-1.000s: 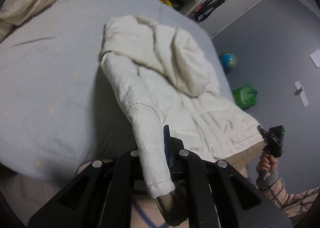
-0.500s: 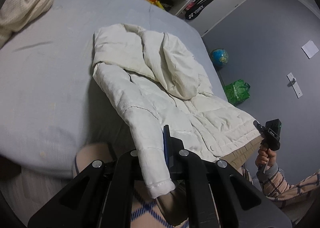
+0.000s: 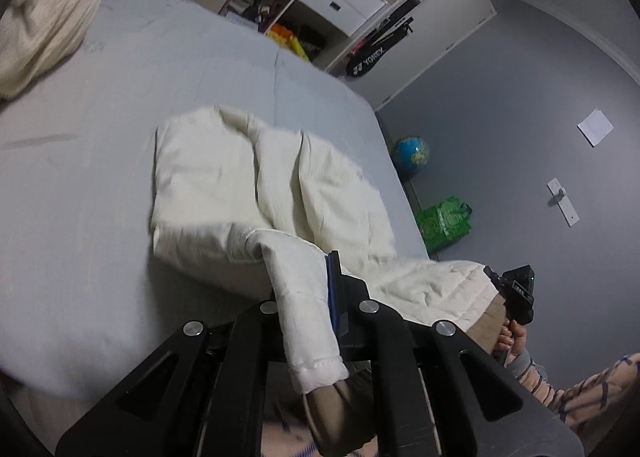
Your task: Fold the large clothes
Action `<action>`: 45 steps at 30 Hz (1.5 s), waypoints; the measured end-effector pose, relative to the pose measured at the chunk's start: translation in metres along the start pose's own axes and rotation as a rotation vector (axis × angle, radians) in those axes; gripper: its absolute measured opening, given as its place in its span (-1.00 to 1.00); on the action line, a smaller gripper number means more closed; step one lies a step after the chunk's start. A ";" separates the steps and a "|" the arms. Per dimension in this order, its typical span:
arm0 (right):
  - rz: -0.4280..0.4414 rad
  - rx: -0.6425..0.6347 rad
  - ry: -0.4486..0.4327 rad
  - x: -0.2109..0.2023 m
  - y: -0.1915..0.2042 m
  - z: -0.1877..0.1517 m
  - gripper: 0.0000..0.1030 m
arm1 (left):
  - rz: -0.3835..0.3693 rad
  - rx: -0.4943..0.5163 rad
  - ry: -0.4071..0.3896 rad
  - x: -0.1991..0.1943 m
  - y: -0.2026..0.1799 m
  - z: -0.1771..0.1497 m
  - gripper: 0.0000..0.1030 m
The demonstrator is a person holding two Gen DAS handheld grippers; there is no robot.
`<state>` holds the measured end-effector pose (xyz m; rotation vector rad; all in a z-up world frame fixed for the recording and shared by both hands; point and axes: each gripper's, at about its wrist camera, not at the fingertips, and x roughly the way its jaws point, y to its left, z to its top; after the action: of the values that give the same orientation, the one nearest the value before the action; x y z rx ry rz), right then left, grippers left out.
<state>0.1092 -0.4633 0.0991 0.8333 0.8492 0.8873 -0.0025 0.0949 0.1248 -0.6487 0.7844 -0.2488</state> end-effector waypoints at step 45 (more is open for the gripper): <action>-0.294 0.328 0.020 0.216 -0.143 0.172 0.13 | 0.129 -0.268 -0.088 0.129 0.085 0.139 0.87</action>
<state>0.3840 -0.3691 -0.0115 0.9528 1.1204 0.5050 0.1850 0.1673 0.0711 -0.8521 0.7783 0.0041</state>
